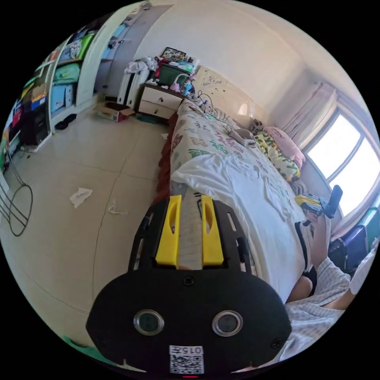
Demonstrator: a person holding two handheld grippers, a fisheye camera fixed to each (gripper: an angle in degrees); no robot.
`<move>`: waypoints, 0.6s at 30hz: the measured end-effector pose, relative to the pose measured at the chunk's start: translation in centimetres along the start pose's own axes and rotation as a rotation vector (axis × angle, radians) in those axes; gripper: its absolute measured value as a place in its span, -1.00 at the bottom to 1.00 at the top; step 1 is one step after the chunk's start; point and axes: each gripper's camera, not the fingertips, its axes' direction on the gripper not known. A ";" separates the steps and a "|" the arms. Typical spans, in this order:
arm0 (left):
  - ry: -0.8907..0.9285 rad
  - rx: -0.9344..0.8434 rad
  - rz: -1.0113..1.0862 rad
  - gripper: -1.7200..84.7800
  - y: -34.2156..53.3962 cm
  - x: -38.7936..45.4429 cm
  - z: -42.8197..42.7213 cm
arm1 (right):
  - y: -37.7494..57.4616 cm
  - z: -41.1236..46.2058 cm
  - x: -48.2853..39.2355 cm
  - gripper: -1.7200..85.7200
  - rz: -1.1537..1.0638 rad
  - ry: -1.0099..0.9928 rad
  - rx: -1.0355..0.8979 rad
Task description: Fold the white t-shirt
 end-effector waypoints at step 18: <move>0.102 0.092 0.385 -0.94 2.4 4.2 -1.7 | -31.8 37.3 -12.6 -0.71 -0.223 0.075 -0.609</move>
